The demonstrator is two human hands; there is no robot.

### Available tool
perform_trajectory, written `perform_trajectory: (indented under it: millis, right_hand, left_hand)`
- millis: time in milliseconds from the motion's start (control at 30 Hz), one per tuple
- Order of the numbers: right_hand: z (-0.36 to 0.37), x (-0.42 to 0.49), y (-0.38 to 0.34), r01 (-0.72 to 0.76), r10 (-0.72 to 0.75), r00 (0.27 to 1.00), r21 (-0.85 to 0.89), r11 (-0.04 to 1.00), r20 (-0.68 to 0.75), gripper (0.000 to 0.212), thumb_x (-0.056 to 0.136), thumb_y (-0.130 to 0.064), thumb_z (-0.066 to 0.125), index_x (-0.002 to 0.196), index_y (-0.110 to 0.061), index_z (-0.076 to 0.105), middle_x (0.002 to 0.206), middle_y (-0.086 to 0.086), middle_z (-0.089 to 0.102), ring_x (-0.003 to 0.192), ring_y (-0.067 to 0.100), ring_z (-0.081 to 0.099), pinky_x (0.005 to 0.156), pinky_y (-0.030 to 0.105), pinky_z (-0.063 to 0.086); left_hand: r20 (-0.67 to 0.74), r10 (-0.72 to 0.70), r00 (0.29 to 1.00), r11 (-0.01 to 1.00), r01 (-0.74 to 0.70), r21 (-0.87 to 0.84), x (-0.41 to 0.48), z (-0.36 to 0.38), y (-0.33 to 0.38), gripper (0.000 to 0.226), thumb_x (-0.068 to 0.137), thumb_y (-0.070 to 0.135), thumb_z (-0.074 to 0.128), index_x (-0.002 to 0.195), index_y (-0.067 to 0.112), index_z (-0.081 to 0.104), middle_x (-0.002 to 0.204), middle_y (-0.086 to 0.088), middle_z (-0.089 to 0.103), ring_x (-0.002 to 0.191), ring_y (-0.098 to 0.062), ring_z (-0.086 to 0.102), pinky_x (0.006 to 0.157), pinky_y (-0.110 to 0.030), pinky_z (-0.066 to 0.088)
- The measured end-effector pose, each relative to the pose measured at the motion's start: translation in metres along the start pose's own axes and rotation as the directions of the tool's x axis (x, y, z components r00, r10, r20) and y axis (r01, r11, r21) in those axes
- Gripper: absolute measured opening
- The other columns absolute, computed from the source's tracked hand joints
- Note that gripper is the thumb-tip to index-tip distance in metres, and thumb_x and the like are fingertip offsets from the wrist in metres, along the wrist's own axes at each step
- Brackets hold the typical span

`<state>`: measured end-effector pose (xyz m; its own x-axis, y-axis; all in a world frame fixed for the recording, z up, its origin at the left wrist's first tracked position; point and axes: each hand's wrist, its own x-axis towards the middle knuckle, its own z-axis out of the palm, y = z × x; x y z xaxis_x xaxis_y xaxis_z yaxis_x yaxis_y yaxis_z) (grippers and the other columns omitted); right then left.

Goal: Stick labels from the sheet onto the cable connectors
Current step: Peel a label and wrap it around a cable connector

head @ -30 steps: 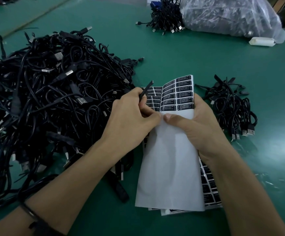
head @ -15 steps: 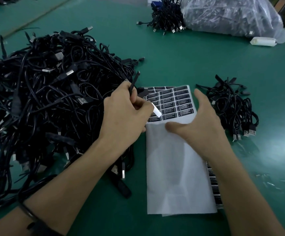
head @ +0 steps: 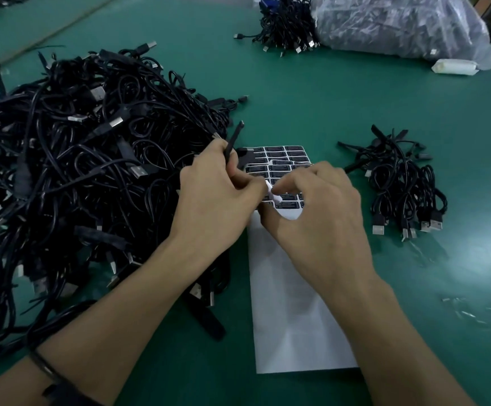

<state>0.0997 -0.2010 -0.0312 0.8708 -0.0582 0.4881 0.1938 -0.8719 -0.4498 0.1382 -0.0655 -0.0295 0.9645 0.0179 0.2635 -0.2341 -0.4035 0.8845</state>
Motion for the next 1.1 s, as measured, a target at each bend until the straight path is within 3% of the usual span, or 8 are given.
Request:
perform_trajectory:
  millis: [167,333,667,733,800,867,933,1100]
  right_hand:
    - [0.003,-0.001,-0.002,-0.009,0.009,0.999,0.000,1.000,-0.032,0.009,0.083,-0.017,0.076,0.088,-0.010,0.076,0.085,0.007,0.066,0.088,0.030,0.058,0.077,0.028,0.035]
    - [0.002,-0.002,-0.005,-0.020,0.020,1.000,-0.014,1.000,-0.018,0.018,0.078,-0.021,0.081,0.092,-0.013,0.072,0.089,0.003,0.063,0.089,0.025,0.056,0.078,0.026,0.037]
    - [0.005,-0.001,-0.005,0.009,-0.011,0.998,-0.033,0.999,-0.060,0.005,0.084,-0.016,0.074,0.085,-0.012,0.076,0.081,0.005,0.068,0.084,0.029,0.057,0.077,0.031,0.038]
    - [0.005,-0.002,-0.005,-0.009,0.009,0.999,-0.013,1.000,-0.050,0.005,0.085,-0.016,0.071,0.085,-0.013,0.075,0.082,0.003,0.068,0.085,0.026,0.058,0.078,0.031,0.040]
    - [0.002,-0.001,-0.003,-0.094,0.096,0.995,0.120,0.988,-0.015,0.005,0.085,-0.018,0.071,0.082,-0.021,0.074,0.080,-0.006,0.069,0.082,0.013,0.061,0.076,0.026,0.044]
    - [-0.001,0.003,0.000,-0.244,0.245,0.969,0.348,0.905,0.041,0.015,0.083,-0.017,0.074,0.075,-0.029,0.072,0.070,-0.014,0.070,0.069,0.000,0.061,0.067,0.016,0.045]
    - [-0.004,0.007,0.002,-0.352,0.348,0.931,0.541,0.764,0.114,0.016,0.083,-0.014,0.075,0.072,-0.026,0.075,0.066,-0.010,0.071,0.059,-0.002,0.058,0.060,0.017,0.047]
    - [-0.006,0.008,-0.002,-0.424,0.393,0.889,0.753,0.504,0.237,0.020,0.086,-0.002,0.070,0.074,-0.016,0.075,0.054,-0.014,0.064,0.046,-0.005,0.052,0.048,0.006,0.038]
  left_hand:
    - [0.012,-0.032,0.999,0.999,0.032,0.000,-0.002,0.000,0.003,0.038,0.071,0.020,0.069,0.072,0.021,0.030,0.076,-0.022,0.066,0.064,-0.040,0.062,0.059,-0.057,0.056]
    - [0.004,-0.070,0.998,0.997,0.070,-0.012,-0.001,0.000,0.003,0.037,0.070,0.020,0.069,0.072,0.022,0.031,0.074,-0.016,0.070,0.070,-0.039,0.066,0.065,-0.059,0.056]
    - [0.020,-0.073,0.997,0.997,0.074,-0.032,-0.001,0.000,0.003,0.032,0.065,0.024,0.063,0.072,0.022,0.031,0.075,-0.016,0.070,0.064,-0.041,0.062,0.065,-0.059,0.055]
    - [0.021,-0.073,0.997,0.996,0.074,-0.058,-0.001,0.001,0.003,0.033,0.069,0.027,0.064,0.073,0.023,0.031,0.077,-0.019,0.069,0.066,-0.042,0.063,0.064,-0.060,0.055]
    - [0.027,-0.086,0.996,0.990,0.088,-0.113,-0.001,0.001,0.003,0.033,0.073,0.032,0.064,0.074,0.023,0.033,0.080,-0.023,0.068,0.074,-0.043,0.066,0.063,-0.064,0.054]
    - [0.052,-0.101,0.994,0.982,0.107,-0.153,0.000,0.001,0.003,0.032,0.074,0.035,0.063,0.074,0.023,0.033,0.083,-0.025,0.068,0.082,-0.042,0.068,0.062,-0.065,0.053]
    - [0.076,-0.091,0.993,0.981,0.103,-0.167,0.001,0.000,0.003,0.034,0.072,0.031,0.066,0.073,0.023,0.033,0.082,-0.026,0.067,0.084,-0.043,0.069,0.059,-0.062,0.055]
    - [0.124,-0.059,0.991,0.968,0.087,-0.233,0.002,0.000,0.000,0.038,0.067,0.023,0.070,0.072,0.024,0.032,0.084,-0.030,0.065,0.071,-0.038,0.066,0.051,-0.045,0.058]
